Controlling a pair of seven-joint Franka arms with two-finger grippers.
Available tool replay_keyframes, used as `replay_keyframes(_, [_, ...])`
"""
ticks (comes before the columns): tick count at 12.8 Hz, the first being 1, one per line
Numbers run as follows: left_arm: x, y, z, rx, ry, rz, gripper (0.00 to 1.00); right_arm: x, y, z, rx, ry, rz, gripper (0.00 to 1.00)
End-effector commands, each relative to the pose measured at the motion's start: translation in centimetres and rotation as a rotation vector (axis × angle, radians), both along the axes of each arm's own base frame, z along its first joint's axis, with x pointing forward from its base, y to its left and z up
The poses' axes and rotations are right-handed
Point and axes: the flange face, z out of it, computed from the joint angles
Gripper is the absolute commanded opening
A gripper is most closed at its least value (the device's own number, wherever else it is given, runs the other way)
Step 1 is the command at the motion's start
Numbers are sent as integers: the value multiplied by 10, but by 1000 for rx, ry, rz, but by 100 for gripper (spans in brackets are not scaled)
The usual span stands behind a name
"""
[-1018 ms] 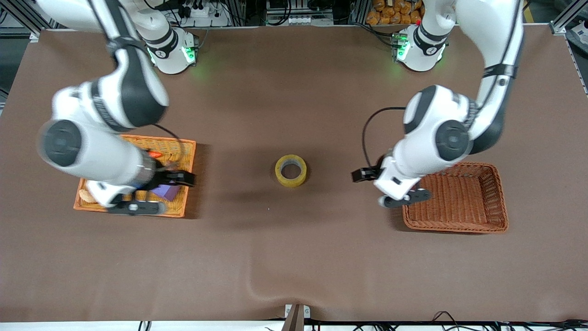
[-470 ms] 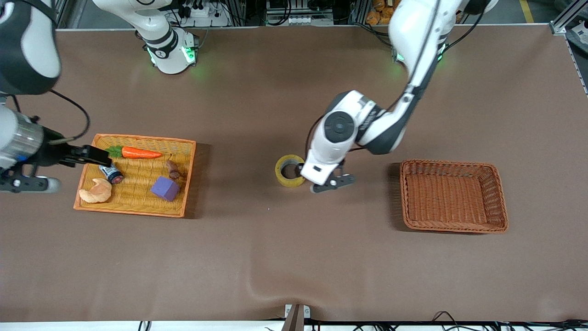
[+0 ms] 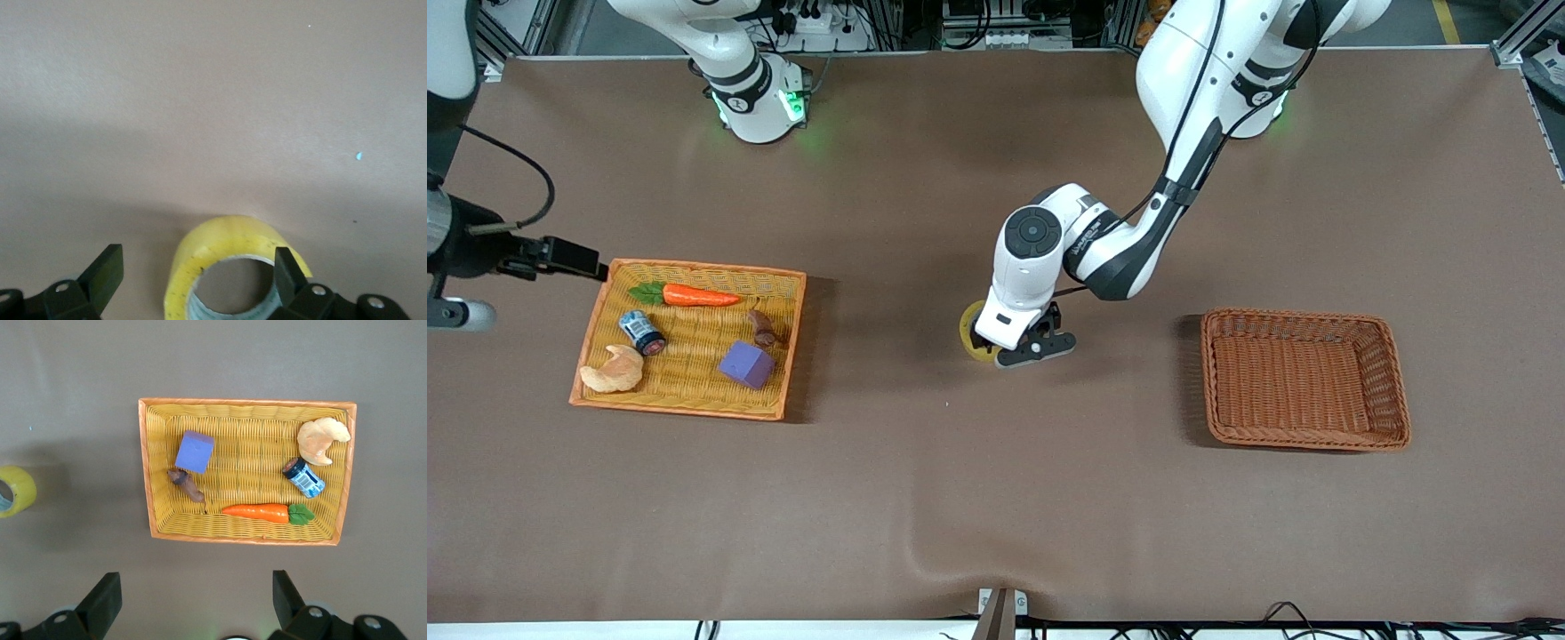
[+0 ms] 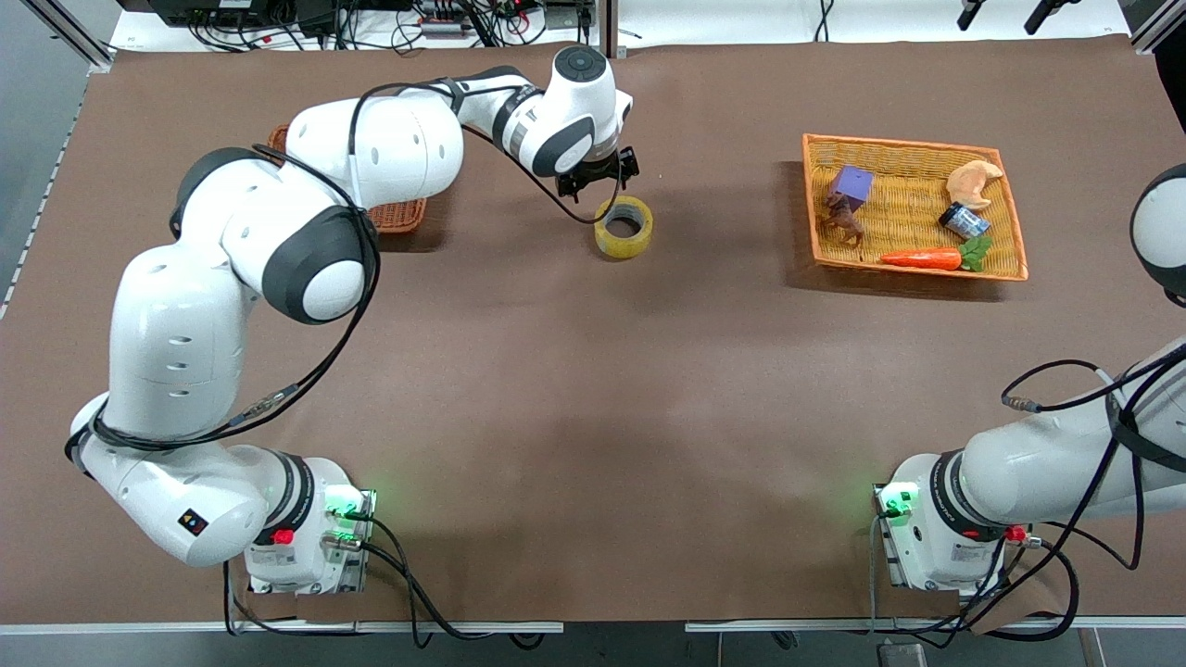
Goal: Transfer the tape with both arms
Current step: 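Grasp the tape roll with the left gripper while the right gripper withdraws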
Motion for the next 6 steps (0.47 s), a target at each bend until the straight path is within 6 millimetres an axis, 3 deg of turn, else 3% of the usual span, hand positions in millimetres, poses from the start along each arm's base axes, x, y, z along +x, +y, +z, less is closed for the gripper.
replay_keyframes(1, [-11, -4, -8, 76, -25, -85, 100, -12, -25, 19, 11, -43, 48, 100])
replay_keyframes(3, [-14, -1, -14, 92, -16, -142, 100, -18, -54, 28, 20, -67, 98, 100])
replay_keyframes(6, [-17, -4, -24, 103, -4, -217, 100, -23, -65, 36, 1, -92, 83, 100])
